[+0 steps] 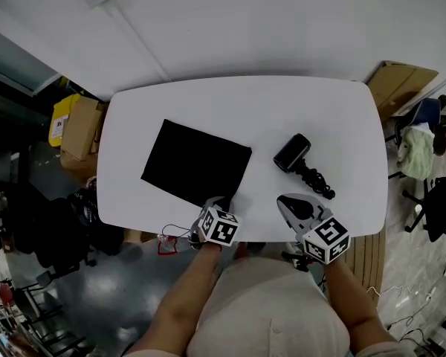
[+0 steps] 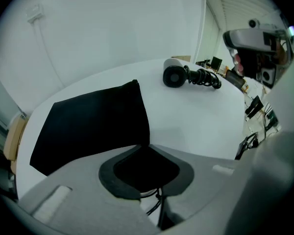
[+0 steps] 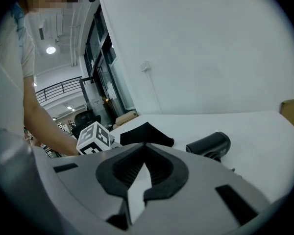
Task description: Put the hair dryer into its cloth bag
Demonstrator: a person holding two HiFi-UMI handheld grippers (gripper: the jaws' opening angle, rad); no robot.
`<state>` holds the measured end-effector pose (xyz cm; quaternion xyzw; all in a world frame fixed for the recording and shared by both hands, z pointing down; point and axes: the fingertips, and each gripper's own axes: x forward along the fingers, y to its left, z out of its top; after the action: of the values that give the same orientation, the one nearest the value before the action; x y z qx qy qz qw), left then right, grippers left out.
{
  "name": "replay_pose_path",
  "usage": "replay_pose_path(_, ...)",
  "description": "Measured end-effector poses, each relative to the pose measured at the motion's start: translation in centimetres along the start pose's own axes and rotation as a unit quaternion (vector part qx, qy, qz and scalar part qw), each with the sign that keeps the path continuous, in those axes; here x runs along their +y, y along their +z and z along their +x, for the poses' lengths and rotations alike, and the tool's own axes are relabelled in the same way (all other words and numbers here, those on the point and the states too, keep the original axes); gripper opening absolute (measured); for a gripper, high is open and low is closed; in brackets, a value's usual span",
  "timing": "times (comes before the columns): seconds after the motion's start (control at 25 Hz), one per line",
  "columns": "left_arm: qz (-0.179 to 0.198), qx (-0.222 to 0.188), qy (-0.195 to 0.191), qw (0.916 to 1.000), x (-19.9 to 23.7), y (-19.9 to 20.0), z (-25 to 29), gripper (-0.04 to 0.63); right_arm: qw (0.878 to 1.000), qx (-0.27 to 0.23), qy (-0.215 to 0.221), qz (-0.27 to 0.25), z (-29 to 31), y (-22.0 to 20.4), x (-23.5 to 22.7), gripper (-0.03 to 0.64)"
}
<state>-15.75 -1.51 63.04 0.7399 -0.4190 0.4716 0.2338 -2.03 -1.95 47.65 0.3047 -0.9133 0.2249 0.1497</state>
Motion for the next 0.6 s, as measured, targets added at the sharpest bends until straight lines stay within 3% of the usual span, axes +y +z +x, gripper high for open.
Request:
replay_pose_path(0.16, -0.028, -0.002, -0.012, 0.9995, 0.15, -0.12, -0.23, 0.046, 1.000, 0.001, 0.001, 0.000, -0.02, 0.06, -0.13, 0.020)
replay_pose_path(0.6, -0.049, 0.010, -0.053, 0.9973, -0.62, -0.23, 0.15, 0.058, 1.000, 0.007, 0.010, -0.002, -0.07, -0.08, -0.17, 0.020)
